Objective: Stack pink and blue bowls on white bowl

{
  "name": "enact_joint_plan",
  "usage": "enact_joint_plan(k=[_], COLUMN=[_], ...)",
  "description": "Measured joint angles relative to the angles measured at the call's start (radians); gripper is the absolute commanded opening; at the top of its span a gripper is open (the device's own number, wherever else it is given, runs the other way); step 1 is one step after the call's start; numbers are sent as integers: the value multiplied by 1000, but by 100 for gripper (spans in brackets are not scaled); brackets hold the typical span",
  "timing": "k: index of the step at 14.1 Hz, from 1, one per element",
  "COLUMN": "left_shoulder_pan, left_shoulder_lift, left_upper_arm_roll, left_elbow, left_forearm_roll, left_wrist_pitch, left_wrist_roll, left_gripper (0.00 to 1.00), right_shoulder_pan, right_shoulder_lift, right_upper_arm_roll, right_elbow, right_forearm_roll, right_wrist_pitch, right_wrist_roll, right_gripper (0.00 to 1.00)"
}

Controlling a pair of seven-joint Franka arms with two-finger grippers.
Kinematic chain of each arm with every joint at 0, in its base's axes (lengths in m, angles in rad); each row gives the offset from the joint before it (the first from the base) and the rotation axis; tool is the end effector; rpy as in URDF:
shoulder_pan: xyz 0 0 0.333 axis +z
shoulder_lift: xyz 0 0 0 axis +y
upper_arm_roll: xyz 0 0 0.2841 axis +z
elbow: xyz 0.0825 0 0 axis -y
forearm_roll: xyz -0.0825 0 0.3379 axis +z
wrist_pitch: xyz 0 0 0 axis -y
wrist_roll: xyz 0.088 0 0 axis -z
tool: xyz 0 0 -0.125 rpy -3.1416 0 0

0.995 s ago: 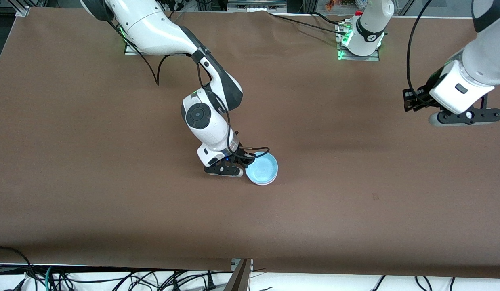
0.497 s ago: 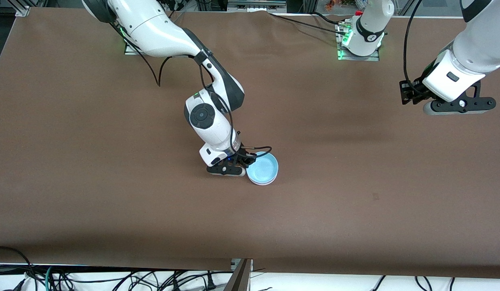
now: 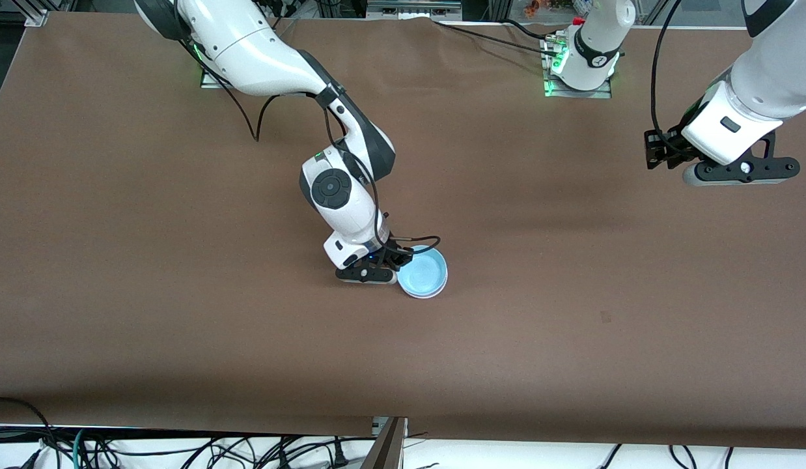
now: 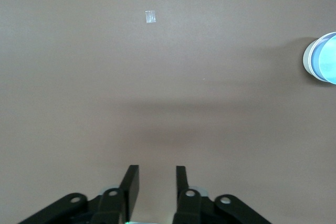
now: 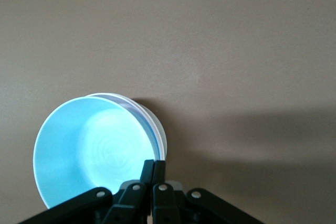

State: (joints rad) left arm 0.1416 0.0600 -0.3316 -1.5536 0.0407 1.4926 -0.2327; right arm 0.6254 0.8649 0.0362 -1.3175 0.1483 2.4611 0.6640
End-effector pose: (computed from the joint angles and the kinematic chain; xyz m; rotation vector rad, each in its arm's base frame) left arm 0.5047 -0.0871 0.5465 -3.0908 -0.0663 0.1713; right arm 0.5654 0.4342 0.2325 -2.8530 0.1733 -0.1965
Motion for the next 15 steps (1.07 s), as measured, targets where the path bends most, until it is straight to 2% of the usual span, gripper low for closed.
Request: enact_joint_plan(k=[1, 2, 5, 6, 7, 11, 13, 15], left_shoulder_pan=[0, 0, 0, 0, 0, 6, 32, 60], left_shoulder_lift=[0, 0, 0, 0, 0, 0, 0, 0], left_upper_arm_roll=[0, 0, 0, 0, 0, 1, 4, 6], left_elbow=[0, 0, -2, -3, -4, -7, -7, -7], left_forearm_roll=[0, 0, 0, 0, 0, -8, -47, -58], left_wrist_pitch=[3, 6, 10, 11, 13, 17, 23, 38], left_wrist_roll=[0, 1, 2, 2, 2, 47, 78, 115], left_gripper=[71, 72, 83, 85, 87, 93, 93, 94], right_shoulder_pan=[2, 3, 3, 4, 4, 4, 2, -8], right_shoulder_lift=[2, 4, 9, 10, 10, 7, -10, -69], right_upper_arm_roll=[0, 0, 0, -1, -1, -5, -30, -81], right_elbow=[0, 1, 1, 1, 1, 16, 41, 64], right_forearm_roll=[0, 0, -1, -2, -2, -2, -9, -15], right_wrist_pitch=[3, 4, 9, 10, 10, -14, -108, -248], right_wrist_roll=[0, 0, 1, 1, 1, 1, -9, -106], right_gripper=[0, 0, 0, 16, 99, 100, 100, 100])
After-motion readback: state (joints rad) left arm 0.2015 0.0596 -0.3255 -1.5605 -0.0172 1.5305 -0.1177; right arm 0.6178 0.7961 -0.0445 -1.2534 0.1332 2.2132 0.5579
